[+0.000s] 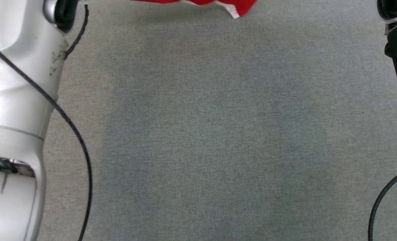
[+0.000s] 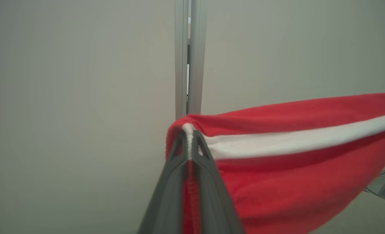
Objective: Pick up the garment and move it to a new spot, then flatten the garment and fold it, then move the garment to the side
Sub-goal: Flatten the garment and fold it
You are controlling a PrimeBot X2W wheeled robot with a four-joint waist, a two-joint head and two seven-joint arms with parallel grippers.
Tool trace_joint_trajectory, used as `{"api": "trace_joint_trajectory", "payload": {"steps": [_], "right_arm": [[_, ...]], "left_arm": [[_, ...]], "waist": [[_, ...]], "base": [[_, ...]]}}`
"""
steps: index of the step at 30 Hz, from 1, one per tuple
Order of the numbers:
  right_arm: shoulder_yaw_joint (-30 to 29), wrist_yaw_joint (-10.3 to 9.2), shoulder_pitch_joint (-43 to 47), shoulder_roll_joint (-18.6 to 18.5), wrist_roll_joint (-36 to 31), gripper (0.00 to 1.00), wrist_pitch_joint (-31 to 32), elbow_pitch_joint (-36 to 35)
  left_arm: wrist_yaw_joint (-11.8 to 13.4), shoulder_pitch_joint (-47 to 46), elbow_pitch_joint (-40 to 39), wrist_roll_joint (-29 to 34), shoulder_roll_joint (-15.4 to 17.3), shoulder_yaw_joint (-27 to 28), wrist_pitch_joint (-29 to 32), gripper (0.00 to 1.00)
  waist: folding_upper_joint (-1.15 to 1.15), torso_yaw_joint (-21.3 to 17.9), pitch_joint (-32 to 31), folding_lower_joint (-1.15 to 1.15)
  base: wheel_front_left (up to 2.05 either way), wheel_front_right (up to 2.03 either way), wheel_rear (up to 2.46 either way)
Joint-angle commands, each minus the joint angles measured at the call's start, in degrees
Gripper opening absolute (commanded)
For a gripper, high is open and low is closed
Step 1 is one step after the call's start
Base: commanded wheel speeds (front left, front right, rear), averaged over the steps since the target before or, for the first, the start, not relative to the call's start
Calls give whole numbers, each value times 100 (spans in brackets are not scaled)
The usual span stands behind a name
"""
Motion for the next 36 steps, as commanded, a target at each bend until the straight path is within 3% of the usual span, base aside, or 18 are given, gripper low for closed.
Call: {"api": "trace_joint_trajectory", "payload": {"steps": [1, 7, 12, 17, 26, 32, 36], "right_arm": [[153, 0, -109, 32, 55, 0, -53, 259], [606, 0, 174, 54, 337, 0, -67, 367], [795, 0, 814, -18, 729, 0, -69, 114], [1022, 0, 1985, -115, 1260, 0, -64, -245], [1192, 0, 4037, -401, 2056, 0, -61, -1135], [944, 0, 5229, -677, 2334, 0, -61, -1807], [707, 0, 5913, -848, 2303, 0, -61, -2164]], "left_arm": [[-66, -137, 288, -40, -78, -55, -154, 0], [-154, -5, 762, -71, -222, -297, -467, 0], [-159, 525, 603, -192, -327, -535, -597, 0], [-148, 1555, -24, -250, -252, -666, -630, 0], [-150, 3766, -1400, 197, -111, -536, -632, 0], [-132, 4905, -2010, 150, 113, -646, -575, 0], [-136, 5581, -2526, -65, 360, -751, -157, 0]], "waist": [[0, -15, 65, 0], [0, -8, 224, 0], [0, 19, 235, 0], [0, 37, 124, 0], [0, 6, -265, 0], [0, -57, -643, 0], [0, -74, -878, 0]], "base": [[0, 0, 0], [0, 0, 0], [0, 0, 0], [0, 0, 0], [0, 0, 0], [0, 0, 0], [0, 0, 0]]}}
